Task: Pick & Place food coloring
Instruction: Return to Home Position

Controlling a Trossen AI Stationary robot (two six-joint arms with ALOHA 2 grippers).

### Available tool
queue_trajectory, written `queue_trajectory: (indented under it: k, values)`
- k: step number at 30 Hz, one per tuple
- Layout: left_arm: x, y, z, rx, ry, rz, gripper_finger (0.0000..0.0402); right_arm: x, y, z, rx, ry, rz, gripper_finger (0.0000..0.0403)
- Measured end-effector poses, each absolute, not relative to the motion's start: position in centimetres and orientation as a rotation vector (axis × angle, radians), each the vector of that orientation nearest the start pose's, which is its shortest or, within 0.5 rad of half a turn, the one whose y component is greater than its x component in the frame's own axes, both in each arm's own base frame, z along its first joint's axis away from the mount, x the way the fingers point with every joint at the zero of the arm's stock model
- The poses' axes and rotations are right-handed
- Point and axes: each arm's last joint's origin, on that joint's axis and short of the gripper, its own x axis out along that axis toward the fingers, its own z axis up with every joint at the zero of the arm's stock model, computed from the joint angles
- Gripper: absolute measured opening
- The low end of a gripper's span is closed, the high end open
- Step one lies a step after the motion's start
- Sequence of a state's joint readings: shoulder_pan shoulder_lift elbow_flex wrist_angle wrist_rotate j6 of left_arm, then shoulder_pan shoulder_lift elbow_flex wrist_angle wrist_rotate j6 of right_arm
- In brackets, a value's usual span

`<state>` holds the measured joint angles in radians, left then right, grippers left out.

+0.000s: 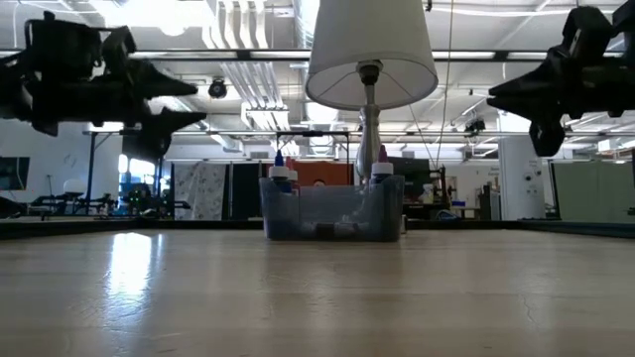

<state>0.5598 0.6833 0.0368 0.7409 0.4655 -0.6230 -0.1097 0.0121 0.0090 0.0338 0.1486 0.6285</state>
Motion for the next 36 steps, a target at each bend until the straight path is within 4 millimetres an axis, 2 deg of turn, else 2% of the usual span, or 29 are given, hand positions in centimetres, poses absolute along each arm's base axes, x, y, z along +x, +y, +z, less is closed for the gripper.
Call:
queue_trajectory:
  k: [10,16,20,36]
  values:
    - [12.3,5.9,14.8,-0.706,0.121,0.126,0.0179,9.9,-1.5,16.6,0.624,-0.08,-0.255,0.0057]
    - [11.5,4.6,14.4,-0.733,0.204,0.105,0.0179,9.9,-1.5,16.6,0.624,-0.081,-0.254,0.0057]
    - [10.8,3.5,14.7,-0.724,0.215,0.048,0.0179,9.8,-1.5,16.8,0.625,-0.096,-0.249,0.0057]
    - [9.5,-0.1,17.3,-0.597,0.026,-0.34,0.0179,9.6,-1.5,17.0,0.625,-0.124,-0.237,0.0057]
